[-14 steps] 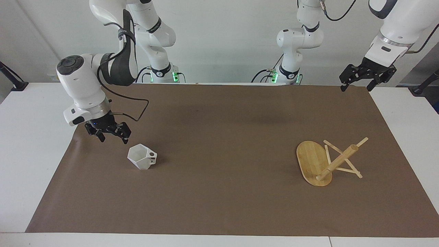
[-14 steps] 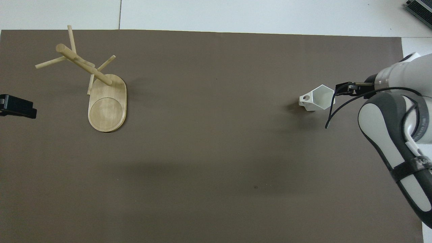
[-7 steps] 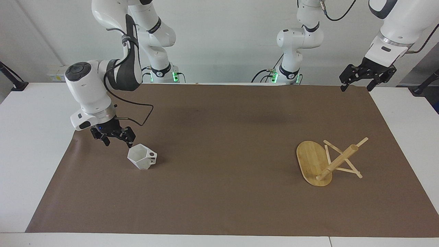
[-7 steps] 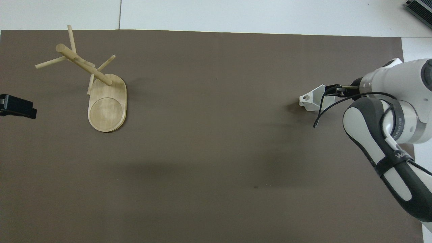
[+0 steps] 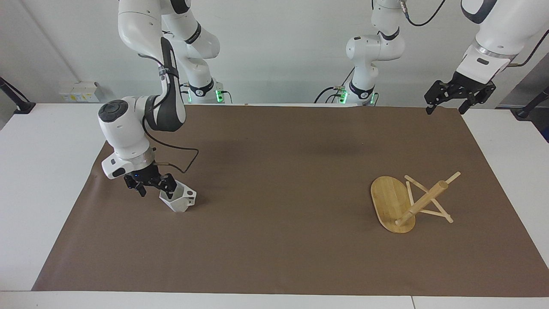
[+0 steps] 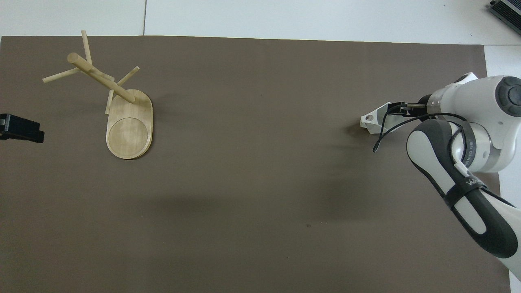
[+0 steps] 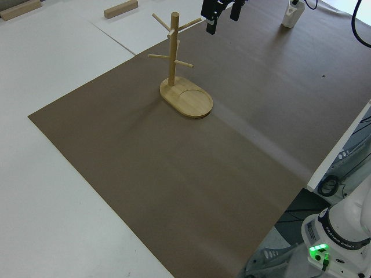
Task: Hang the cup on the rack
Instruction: 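Close the right gripper on the white mug's handle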
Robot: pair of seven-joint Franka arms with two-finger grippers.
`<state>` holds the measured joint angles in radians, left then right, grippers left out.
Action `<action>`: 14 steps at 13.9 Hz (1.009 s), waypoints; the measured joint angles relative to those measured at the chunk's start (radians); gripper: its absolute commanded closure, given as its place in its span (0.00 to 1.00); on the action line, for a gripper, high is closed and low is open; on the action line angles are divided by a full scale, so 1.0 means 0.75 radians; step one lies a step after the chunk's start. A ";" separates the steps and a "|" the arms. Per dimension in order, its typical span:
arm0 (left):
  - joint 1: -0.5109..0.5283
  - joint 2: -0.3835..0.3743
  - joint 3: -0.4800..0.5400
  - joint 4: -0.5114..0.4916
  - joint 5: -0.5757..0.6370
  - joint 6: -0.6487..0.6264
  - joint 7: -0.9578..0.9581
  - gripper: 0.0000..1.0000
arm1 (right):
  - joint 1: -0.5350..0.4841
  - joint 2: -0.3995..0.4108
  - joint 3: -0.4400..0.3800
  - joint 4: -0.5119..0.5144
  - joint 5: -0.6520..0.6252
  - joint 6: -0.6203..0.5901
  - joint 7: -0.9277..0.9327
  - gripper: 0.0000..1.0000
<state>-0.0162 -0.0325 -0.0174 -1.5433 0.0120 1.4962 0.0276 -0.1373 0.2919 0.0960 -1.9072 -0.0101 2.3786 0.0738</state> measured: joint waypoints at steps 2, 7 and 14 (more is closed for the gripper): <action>0.000 0.000 0.000 0.000 0.000 0.000 0.000 0.00 | 0.000 0.003 0.003 0.000 0.000 0.000 0.000 0.00; 0.000 0.000 0.000 0.000 0.000 0.000 0.000 0.00 | 0.000 0.003 0.006 0.000 -0.001 0.000 -0.017 0.00; 0.000 0.000 0.000 0.000 0.000 0.000 0.000 0.00 | 0.000 0.003 0.007 0.004 -0.001 0.001 -0.037 0.51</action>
<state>-0.0162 -0.0325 -0.0172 -1.5433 0.0120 1.4962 0.0275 -0.1369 0.2941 0.1011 -1.9045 -0.0111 2.3796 0.0457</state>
